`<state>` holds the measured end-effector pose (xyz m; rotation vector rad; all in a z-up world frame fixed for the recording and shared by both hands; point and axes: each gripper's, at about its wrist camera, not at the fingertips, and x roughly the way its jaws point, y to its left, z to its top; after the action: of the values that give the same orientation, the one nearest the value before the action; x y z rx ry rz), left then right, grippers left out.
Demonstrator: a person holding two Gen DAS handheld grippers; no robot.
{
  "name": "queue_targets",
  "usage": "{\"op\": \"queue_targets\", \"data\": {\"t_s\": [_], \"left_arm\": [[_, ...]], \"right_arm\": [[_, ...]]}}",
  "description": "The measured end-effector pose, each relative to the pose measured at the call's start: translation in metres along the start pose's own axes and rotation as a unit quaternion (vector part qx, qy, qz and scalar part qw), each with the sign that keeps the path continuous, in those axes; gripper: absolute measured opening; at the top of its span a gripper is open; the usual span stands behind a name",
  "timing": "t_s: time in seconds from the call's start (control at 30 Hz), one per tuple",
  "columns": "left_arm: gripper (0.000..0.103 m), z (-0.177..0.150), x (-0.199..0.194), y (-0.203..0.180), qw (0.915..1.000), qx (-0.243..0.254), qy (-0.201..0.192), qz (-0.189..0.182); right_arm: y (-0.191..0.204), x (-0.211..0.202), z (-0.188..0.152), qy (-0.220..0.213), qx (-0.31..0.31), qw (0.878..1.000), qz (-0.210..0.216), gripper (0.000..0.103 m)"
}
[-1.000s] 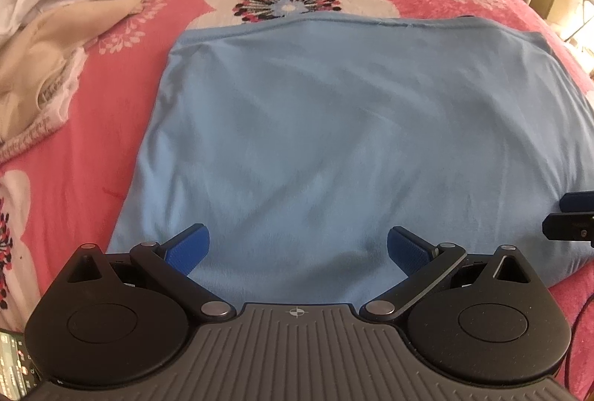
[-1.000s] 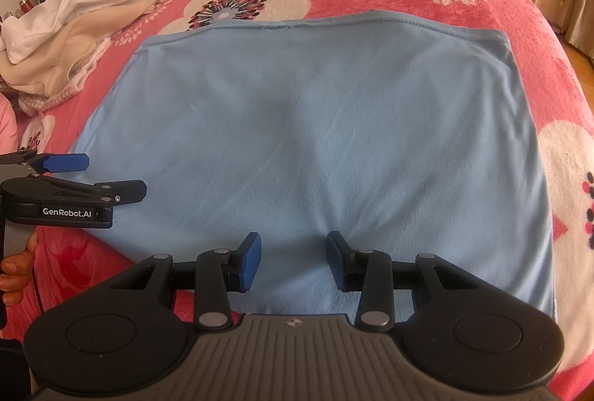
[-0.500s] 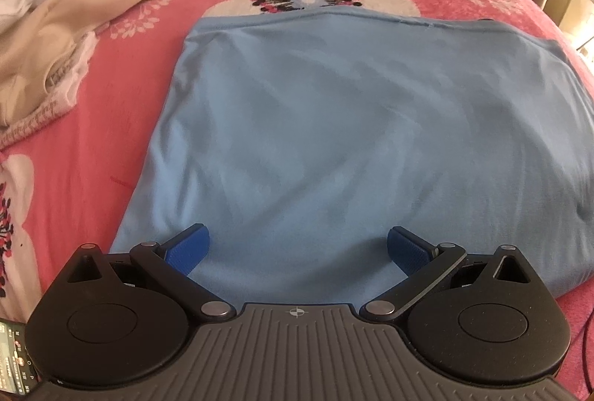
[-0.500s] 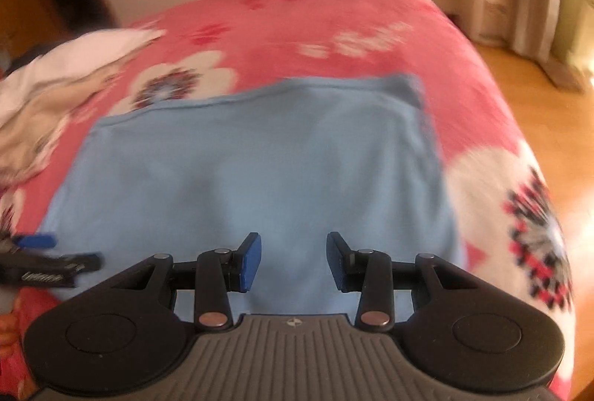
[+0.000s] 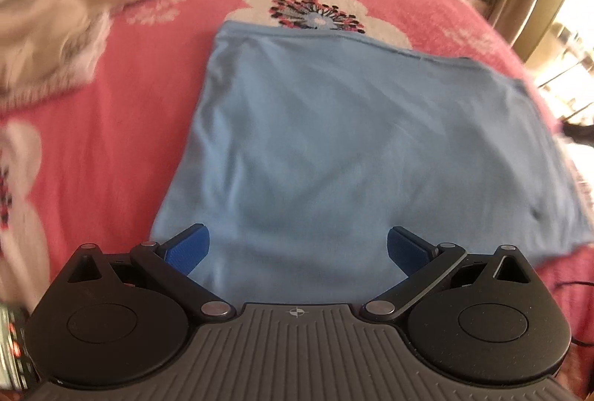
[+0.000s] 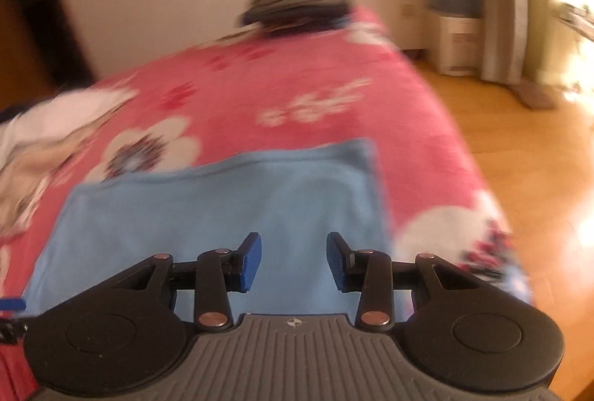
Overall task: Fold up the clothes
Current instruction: 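Pinch the shirt's edge with the right gripper while the left gripper pinches beside it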
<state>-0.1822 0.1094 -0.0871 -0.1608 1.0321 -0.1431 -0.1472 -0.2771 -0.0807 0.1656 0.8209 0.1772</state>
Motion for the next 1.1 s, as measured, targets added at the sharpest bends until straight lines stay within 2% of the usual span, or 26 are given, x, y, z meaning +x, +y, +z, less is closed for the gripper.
{"op": "queue_targets", "data": {"t_s": [0.13,0.3,0.43,0.63,0.7,0.83,1.0,1.1], "left_arm": [[0.103,-0.018,-0.016,0.026,0.9984,-0.050,0.007,-0.025],[0.103,-0.031,-0.016,0.057,0.9904,-0.134,0.008,-0.031],[0.103,-0.032,-0.011,0.073,0.9841,-0.174,-0.006,-0.036],[0.099,-0.032,-0.008,0.085,0.9772,-0.205,-0.024,-0.047],[0.097,-0.034,-0.008,0.089,0.9743,-0.217,-0.032,-0.050],[0.086,-0.037,-0.008,0.096,0.9699,-0.234,-0.048,-0.047],[0.076,-0.037,-0.008,0.096,0.9725,-0.220,-0.062,-0.044],[0.067,-0.038,-0.008,0.092,0.9770,-0.199,-0.068,-0.034]], "right_arm": [[0.022,0.024,-0.007,0.043,-0.014,0.998,0.044,0.042],[0.041,0.039,-0.016,0.080,-0.012,0.995,0.060,0.043],[0.048,0.045,-0.017,0.096,-0.016,0.993,0.065,0.043],[0.078,0.045,-0.006,0.093,-0.065,0.989,0.095,0.043],[0.093,0.050,0.006,0.106,-0.069,0.985,0.114,0.043],[0.126,0.067,0.034,0.142,-0.059,0.976,0.156,0.043],[0.179,0.099,0.067,0.206,-0.027,0.957,0.202,0.044],[0.213,0.123,0.074,0.244,-0.019,0.948,0.205,0.045]]}}
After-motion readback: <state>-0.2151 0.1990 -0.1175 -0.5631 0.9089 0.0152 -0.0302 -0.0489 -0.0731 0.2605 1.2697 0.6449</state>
